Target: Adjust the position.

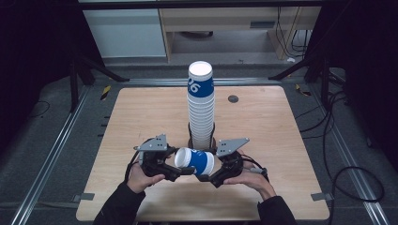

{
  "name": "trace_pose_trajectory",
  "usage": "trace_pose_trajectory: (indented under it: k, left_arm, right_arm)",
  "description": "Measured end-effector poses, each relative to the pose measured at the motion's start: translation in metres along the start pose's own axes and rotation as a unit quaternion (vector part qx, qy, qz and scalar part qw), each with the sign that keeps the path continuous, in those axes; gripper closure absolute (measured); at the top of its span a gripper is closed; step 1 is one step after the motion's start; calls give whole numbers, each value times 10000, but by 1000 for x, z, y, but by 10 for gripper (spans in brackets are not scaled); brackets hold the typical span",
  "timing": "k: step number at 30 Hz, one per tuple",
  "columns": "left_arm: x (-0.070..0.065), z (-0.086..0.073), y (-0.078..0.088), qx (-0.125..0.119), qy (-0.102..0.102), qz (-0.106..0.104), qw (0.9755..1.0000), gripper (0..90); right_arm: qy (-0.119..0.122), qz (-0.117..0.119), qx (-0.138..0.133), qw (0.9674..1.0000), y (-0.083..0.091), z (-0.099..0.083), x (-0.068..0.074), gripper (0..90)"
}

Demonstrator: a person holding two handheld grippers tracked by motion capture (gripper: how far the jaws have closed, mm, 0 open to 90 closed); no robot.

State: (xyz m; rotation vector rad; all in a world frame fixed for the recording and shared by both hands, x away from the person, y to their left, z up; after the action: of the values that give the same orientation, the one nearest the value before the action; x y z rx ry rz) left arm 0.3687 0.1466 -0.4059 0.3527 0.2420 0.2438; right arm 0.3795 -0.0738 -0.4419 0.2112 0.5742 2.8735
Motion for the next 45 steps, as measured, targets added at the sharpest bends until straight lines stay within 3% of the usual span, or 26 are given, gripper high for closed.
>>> trace_pose_trajectory:
  k: [8, 12, 17, 21, 27, 31, 35, 38, 45]
  left_arm:
    - [-1, -1, -3, 102, -54, -57, 9999, 252]
    - [0, -1, -3, 162, 2, -100, 9998, 250]
    - [0, -1, -3, 212, -20, -7, 9998, 220]
    - [0, 1, -1, 171, 26, -23, 9998, 165]
    - [4, 6, 15, 124, -1, 68, 9999, 155]
    - [7, 2, 23, 268, -20, 128, 9996, 153]
    - [8, -5, 18, 562, -74, 183, 9982, 145]
    - [8, -7, 13, 740, -85, 95, 9972, 136]
    - [8, -16, -1, 1193, -181, 81, 9927, 130]
  right_arm:
    - [0, 179, -4, 9998, -3, -1, 2, 123]
    - [66, 156, 26, 9999, -3, -1, 2, 136]
    - [87, 157, 24, 9998, -1, -1, 2, 144]
    - [101, 110, 29, 9999, 2, 0, 1, 149]
    - [227, -66, 150, 9996, 8, 0, -2, 149]
    - [341, -217, 312, 9987, 13, 2, -5, 148]
    - [548, -306, 541, 9966, 15, 3, -6, 149]
    - [728, -335, 788, 9937, 11, 4, -6, 149]
    - [1073, -308, 1343, 9846, -6, 0, -1, 148]
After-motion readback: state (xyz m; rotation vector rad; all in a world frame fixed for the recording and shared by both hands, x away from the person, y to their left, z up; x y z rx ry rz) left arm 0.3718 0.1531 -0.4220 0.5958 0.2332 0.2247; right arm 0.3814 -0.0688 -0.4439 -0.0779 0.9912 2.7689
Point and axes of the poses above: each handheld gripper's, and its own axes: y roughly backward along the jaws, z roughly out of its top, x roughly to its left, the point moved 2 cm from there along -y, roughly forward along the jaws, and after that the axes turned 2 degrees about -x, right-handed, at the moved point
